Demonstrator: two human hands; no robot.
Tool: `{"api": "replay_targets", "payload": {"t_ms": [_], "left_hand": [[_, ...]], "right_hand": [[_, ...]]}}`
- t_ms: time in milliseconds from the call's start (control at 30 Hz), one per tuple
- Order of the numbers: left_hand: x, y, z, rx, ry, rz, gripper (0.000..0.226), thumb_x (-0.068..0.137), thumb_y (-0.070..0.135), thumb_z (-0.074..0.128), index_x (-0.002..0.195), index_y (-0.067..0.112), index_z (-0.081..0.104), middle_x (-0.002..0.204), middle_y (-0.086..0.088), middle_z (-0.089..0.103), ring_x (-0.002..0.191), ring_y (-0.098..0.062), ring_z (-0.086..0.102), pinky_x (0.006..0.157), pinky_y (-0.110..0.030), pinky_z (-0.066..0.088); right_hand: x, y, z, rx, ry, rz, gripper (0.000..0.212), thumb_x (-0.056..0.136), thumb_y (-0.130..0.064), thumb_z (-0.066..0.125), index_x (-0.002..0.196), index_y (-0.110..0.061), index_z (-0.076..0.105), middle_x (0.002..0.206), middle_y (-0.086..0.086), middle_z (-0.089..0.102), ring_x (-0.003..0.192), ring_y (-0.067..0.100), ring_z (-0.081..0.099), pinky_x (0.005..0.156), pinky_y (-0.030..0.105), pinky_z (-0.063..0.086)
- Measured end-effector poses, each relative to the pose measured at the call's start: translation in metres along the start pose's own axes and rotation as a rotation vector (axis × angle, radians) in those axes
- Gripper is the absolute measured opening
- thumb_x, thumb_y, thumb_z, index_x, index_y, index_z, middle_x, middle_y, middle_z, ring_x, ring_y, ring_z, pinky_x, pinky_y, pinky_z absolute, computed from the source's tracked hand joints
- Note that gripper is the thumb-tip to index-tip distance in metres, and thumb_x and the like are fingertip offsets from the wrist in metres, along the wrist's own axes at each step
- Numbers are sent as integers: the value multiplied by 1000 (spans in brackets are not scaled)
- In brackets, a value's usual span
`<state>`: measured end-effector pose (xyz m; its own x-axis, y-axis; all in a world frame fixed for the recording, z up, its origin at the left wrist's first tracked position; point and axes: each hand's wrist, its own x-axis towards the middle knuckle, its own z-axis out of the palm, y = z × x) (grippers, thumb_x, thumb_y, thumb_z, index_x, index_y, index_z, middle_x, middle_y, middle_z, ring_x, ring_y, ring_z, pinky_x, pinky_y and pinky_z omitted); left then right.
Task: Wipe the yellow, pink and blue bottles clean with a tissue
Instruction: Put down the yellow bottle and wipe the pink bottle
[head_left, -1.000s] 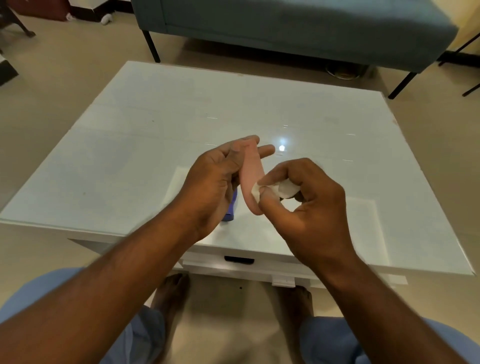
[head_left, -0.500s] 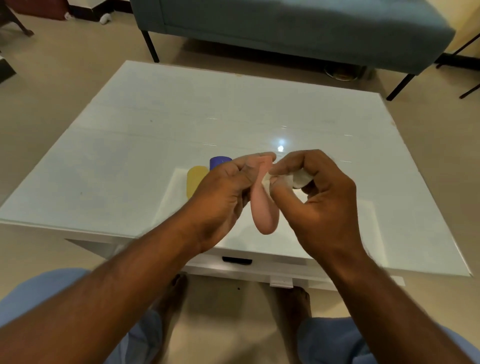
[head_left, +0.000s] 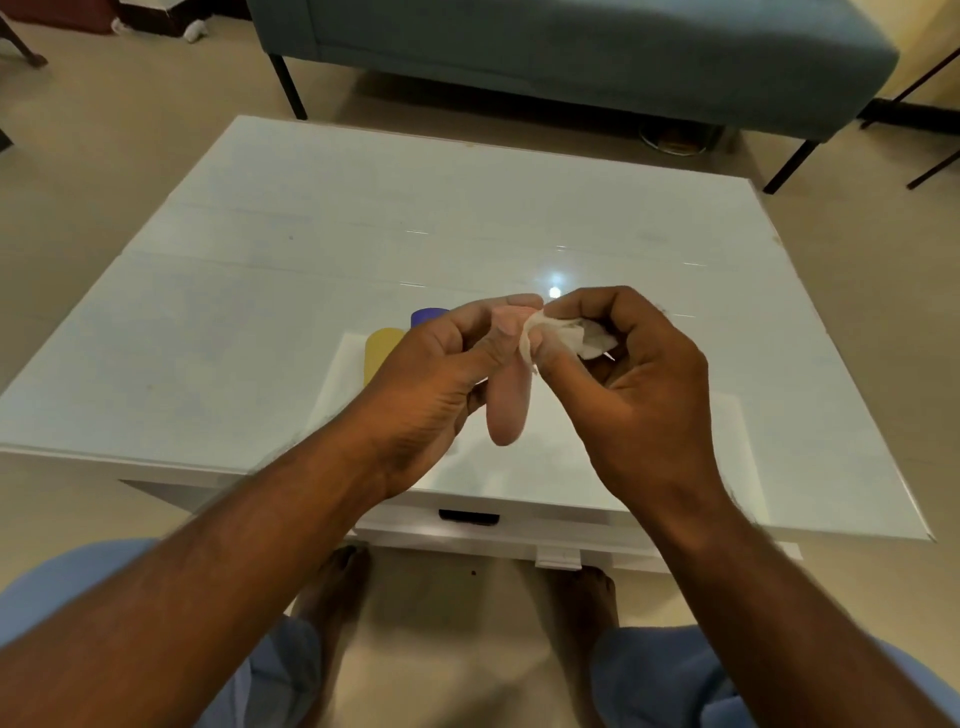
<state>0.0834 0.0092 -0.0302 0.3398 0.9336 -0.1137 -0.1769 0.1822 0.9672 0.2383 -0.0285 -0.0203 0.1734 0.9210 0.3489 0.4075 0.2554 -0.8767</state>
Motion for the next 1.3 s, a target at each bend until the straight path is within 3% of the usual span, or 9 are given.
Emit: {"api": "replay_targets", "payload": {"t_ms": [167, 267, 367, 433, 567, 767, 967, 1100, 1300], "left_hand": [[2, 5, -2, 8, 76, 11, 38, 87, 44, 58, 120, 30, 69, 114, 7, 76, 109, -19, 72, 98, -49, 55], [6, 5, -4, -37, 68, 19, 29, 97, 35, 48, 119, 27, 65, 115, 6, 76, 105, -16, 73, 92, -35, 59], [3, 2, 1, 5, 85, -9, 17, 99, 33, 47, 97, 34, 63, 79, 7, 72, 79, -11, 76, 79, -23, 56], [2, 3, 1, 16, 77, -11, 21, 102, 31, 45, 104, 31, 66, 82, 7, 76, 83, -14, 77, 80, -20, 54], [4, 12, -6, -70, 153, 2, 34, 105, 35, 39, 131, 22, 58, 127, 1, 72, 118, -19, 67, 102, -41, 53], [-4, 2, 5, 44, 112, -1, 30, 84, 49, 55, 105, 34, 69, 104, 8, 77, 92, -11, 75, 74, -25, 59], [11, 11, -12, -35, 279, 21, 42, 98, 46, 46, 132, 23, 59, 123, 4, 73, 114, -17, 69, 99, -39, 54], [2, 0, 0, 109, 207, -41, 30, 100, 45, 49, 119, 32, 69, 109, 13, 76, 107, -16, 72, 97, -43, 56], [10, 10, -11, -37, 296, -9, 27, 101, 43, 45, 119, 30, 61, 120, 6, 75, 115, -18, 68, 104, -44, 51]], "right_hand": [[-3, 0, 3, -31, -66, -44, 16, 89, -16, 82, 102, -16, 74, 100, -8, 72, 96, 12, 70, 78, 18, 59], [-4, 4, 5, -54, -64, -50, 17, 88, -14, 82, 102, -15, 74, 104, -11, 71, 101, 4, 69, 80, 14, 58], [-3, 3, 3, -52, -15, -76, 14, 90, -13, 79, 103, -13, 74, 103, -5, 71, 98, 11, 69, 80, 19, 59], [-4, 2, 2, -84, -30, -134, 13, 89, -10, 80, 100, -13, 76, 99, -4, 71, 95, 13, 69, 78, 20, 58], [-7, 6, 6, -188, -105, -111, 13, 86, -15, 83, 92, -23, 74, 93, -11, 69, 89, 4, 65, 72, 8, 49], [-6, 3, 5, -166, -15, -184, 11, 88, -9, 80, 96, -12, 75, 96, -6, 70, 92, 8, 66, 76, 11, 50], [-13, 10, 13, -342, -218, -108, 9, 84, -18, 83, 91, -17, 77, 93, -7, 68, 83, 6, 63, 72, 13, 46], [-12, 0, 15, -186, -43, -233, 11, 85, -8, 82, 90, -11, 74, 94, -1, 69, 89, 10, 65, 73, 14, 48], [-12, 9, 14, -339, -206, -43, 12, 85, -23, 83, 91, -19, 74, 94, -6, 67, 82, 4, 60, 71, 11, 41]]}}
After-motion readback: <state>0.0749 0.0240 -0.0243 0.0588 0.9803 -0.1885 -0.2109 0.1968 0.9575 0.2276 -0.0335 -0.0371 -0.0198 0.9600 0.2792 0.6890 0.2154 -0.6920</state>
